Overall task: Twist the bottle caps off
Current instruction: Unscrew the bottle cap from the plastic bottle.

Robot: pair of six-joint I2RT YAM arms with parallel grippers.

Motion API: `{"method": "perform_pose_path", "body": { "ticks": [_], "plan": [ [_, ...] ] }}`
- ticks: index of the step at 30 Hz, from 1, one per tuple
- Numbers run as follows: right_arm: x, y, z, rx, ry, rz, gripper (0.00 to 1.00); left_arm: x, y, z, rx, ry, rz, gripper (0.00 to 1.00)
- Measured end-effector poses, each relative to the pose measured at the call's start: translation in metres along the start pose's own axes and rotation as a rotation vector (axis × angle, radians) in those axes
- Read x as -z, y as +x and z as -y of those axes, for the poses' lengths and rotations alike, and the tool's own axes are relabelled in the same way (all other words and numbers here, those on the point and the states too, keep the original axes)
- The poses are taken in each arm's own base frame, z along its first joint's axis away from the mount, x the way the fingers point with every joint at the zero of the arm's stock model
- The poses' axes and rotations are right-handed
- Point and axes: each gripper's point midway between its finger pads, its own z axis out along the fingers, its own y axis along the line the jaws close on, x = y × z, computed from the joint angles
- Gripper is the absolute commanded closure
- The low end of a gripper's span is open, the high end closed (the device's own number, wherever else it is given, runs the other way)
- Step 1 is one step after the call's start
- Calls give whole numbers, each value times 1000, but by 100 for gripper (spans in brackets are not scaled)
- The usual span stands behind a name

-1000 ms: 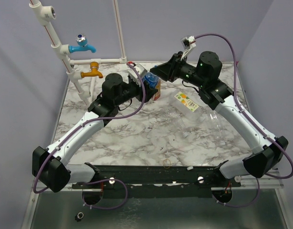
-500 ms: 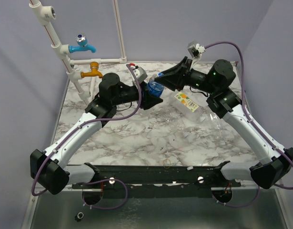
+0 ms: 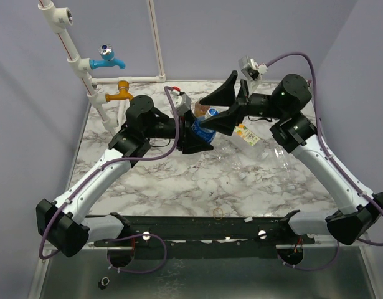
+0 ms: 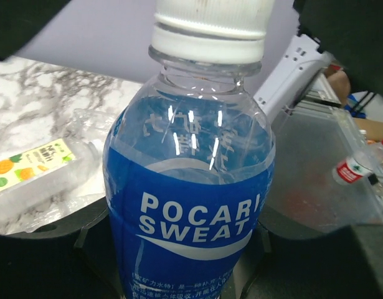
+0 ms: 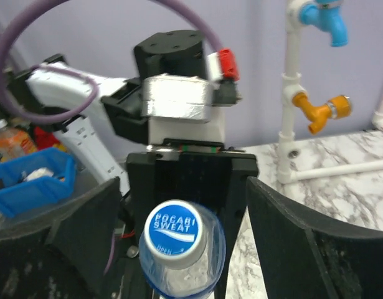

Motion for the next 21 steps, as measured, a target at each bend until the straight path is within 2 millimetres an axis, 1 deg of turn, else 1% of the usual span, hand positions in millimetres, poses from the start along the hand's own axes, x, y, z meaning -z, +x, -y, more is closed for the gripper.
{"method": "perform_pose_path", "body": {
  "ticks": [2, 5, 10, 12, 14, 20, 21],
  "plan": [
    [-4, -1, 12, -18, 82, 1, 10, 0, 1, -7, -8, -35, 1, 91],
    [-1, 0, 39, -49, 237, 17, 10, 0, 0, -22, -39, -117, 12, 91],
    [10, -2, 72, -114, 447, 63, 24, 6, -4, -58, -99, -306, 30, 91],
    [13, -2, 80, -142, 498, 79, 27, 10, -5, -70, -120, -369, 31, 91],
    [14, -2, 86, -164, 531, 92, 28, 13, -4, -81, -133, -423, 30, 91],
    [9, 9, 99, -220, 566, 91, 32, 20, 4, -101, -139, -523, 13, 92],
    [7, 11, 101, -228, 567, 87, 34, 21, 5, -102, -138, -531, 10, 92]
  ]
}}
